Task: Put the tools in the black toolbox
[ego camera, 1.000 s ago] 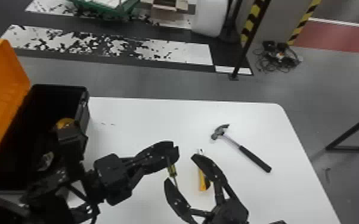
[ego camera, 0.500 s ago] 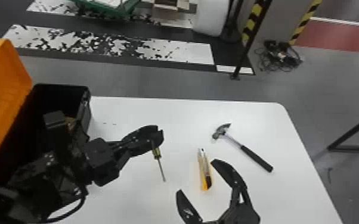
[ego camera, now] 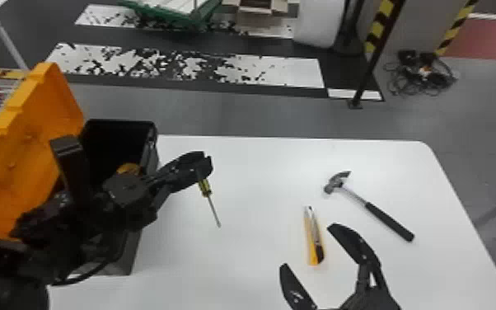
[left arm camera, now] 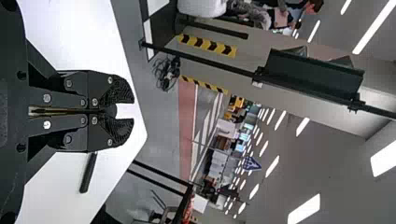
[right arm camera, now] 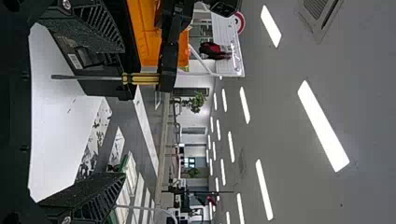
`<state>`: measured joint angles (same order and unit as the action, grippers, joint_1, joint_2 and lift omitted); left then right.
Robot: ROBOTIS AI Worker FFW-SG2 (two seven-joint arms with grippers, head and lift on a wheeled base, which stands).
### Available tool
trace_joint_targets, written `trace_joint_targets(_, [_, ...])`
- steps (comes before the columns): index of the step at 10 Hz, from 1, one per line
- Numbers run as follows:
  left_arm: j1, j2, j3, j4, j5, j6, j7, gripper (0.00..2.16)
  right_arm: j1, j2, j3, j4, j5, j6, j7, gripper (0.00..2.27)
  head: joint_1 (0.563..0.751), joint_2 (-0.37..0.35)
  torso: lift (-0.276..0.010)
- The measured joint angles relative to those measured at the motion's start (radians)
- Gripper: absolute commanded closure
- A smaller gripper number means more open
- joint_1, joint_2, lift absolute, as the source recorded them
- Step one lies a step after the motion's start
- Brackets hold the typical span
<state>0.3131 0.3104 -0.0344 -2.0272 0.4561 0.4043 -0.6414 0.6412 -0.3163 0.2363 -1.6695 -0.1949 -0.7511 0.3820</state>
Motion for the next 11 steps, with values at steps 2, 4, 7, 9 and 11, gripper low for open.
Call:
trace_joint_targets(2, [0.012, -0.019, 0.064, -0.024, -0.002, -0.001, 0.001, 1.79, 0.0, 0.0, -0.003, 0.002, -0.004, 0.002, 0.0, 0.06, 0.695, 0.016, -0.039])
trace_joint_targets(4, [0.028, -0.058, 0.098, -0.082, -0.11, -0.004, 0.01, 1.79, 0.0, -0.001, -0.003, 0.002, -0.006, 0.002, 0.0, 0.06, 0.695, 0.045, -0.039])
trace_joint_targets(7, [0.042, -0.113, 0.178, -0.125, -0.153, -0.021, 0.051, 1.79, 0.0, -0.001, -0.003, 0.002, -0.005, 0.002, 0.0, 0.06, 0.695, 0.089, -0.039])
trace_joint_targets(9, [0.063, -0.144, 0.249, -0.129, -0.13, -0.145, 0.138, 1.79, 0.001, 0.0, -0.003, 0.004, -0.006, 0.002, 0.0, 0.06, 0.695, 0.165, -0.039])
trace_joint_targets(11, [0.071, -0.154, 0.296, -0.101, -0.129, -0.205, 0.178, 1.79, 0.0, 0.0, -0.003, 0.007, -0.005, 0.002, 0.0, 0.06, 0.695, 0.226, -0.039])
